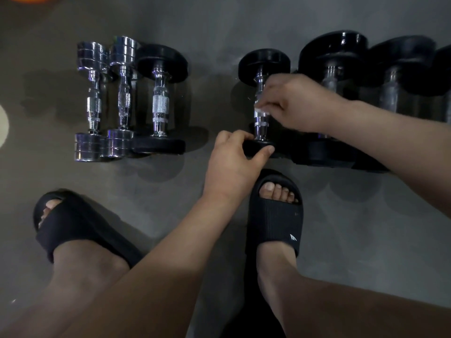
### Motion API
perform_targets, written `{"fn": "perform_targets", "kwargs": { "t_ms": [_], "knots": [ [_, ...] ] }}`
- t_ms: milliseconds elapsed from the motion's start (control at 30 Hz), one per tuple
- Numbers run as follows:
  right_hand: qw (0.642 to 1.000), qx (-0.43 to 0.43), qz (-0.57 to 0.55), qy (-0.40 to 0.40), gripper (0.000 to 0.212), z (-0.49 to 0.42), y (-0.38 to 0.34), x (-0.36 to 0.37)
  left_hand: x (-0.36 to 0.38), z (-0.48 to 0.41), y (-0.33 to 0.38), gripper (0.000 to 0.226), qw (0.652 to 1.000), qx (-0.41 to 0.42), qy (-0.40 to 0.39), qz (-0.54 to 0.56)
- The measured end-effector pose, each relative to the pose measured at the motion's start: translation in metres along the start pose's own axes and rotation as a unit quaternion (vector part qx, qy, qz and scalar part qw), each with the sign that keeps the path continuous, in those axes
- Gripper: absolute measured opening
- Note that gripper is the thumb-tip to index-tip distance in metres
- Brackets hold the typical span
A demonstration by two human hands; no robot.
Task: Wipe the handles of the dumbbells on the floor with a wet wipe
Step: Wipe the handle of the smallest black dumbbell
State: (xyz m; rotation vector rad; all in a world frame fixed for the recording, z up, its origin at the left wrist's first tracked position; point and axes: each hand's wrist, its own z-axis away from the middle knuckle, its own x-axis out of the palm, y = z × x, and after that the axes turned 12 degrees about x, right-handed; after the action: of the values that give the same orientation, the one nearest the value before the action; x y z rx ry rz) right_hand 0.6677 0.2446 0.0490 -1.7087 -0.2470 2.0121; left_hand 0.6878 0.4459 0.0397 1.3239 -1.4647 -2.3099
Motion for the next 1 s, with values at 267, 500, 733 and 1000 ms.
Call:
{"fn": "perform_targets", "kwargs": {
  "t_ms": [267,500,733,1000],
  "knots": [
    [0.999,0.034,-0.014,0.023,0.011,0.019,0.001,0.015,-0.001,-0.001,0.0,0.041,1.0,0.001,0.012,-0.003],
    [0.994,0.078,-0.021,0.067,0.021,0.003,0.009,0.009,0.002,-0.001,0.003,0.04,1.0,-0.005,0.007,0.004],
    [0.999,0.01,-0.046,-0.018,0.01,0.01,0.008,0.009,-0.006,-0.004,0.004,0.038,0.999,-0.017,-0.034,0.016],
    [0.991,-0.022,-0.06,-0.114,0.013,0.018,0.005,0.004,-0.004,-0.002,-0.002,0.05,0.997,-0.049,-0.031,0.043]
  ]
}}
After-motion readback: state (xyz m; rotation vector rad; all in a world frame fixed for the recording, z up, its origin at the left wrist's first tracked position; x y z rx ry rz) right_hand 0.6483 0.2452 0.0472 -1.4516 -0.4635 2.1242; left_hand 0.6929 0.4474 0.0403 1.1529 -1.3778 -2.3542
